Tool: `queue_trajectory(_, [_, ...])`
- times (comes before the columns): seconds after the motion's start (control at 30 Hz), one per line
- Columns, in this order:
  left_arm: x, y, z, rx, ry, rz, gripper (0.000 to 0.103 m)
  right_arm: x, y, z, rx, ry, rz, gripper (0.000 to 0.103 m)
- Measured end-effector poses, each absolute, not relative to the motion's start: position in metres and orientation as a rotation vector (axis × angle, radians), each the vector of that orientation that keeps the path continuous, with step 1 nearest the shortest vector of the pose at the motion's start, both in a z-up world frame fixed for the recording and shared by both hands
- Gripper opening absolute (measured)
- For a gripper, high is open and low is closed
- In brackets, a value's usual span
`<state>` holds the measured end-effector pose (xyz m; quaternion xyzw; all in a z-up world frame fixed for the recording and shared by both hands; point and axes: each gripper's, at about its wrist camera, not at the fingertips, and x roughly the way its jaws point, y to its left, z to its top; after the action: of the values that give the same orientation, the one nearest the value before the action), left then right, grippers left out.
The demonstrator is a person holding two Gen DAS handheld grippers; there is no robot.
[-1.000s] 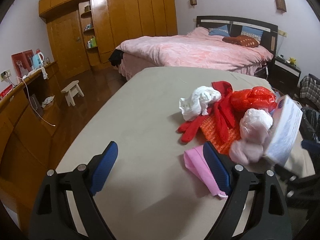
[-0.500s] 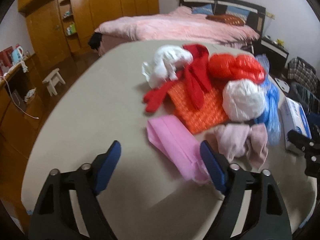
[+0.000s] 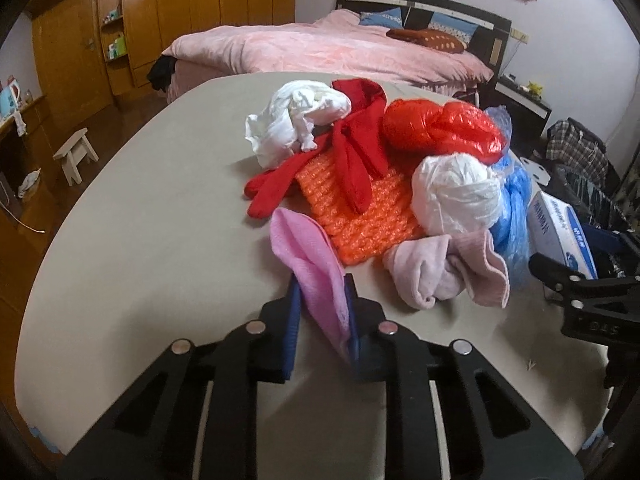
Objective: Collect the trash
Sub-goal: 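Grasp the pink mask with the left tool while the right tool lifts the box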
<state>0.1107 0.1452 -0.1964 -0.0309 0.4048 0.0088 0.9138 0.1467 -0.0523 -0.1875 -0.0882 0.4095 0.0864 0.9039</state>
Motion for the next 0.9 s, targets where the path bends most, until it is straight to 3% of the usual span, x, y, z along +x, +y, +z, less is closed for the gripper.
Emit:
queue_trajectory(0.1, [0.107, 0.146, -0.189, -0.070, 0.811, 0.023, 0.017, 0.147, -0.050, -0.187, -0.181, 0.846, 0.267, 0.077])
queue_trajectory(0.37, [0.099, 0.141, -0.168, -0.058, 0.762, 0.012, 0.017, 0.146, -0.055, -0.192, -0.165, 0.882, 0.264, 0.077])
queue_trajectory(0.6, [0.091, 0.128, -0.147, -0.042, 0.716, 0.003, 0.017, 0.143, -0.067, -0.179, -0.102, 0.870, 0.268, 0.064])
queue_trajectory(0.9, [0.080, 0.096, -0.111, -0.042, 0.637, -0.070, 0.017, 0.125, -0.102, -0.129, -0.042, 0.768, 0.269, 0.060])
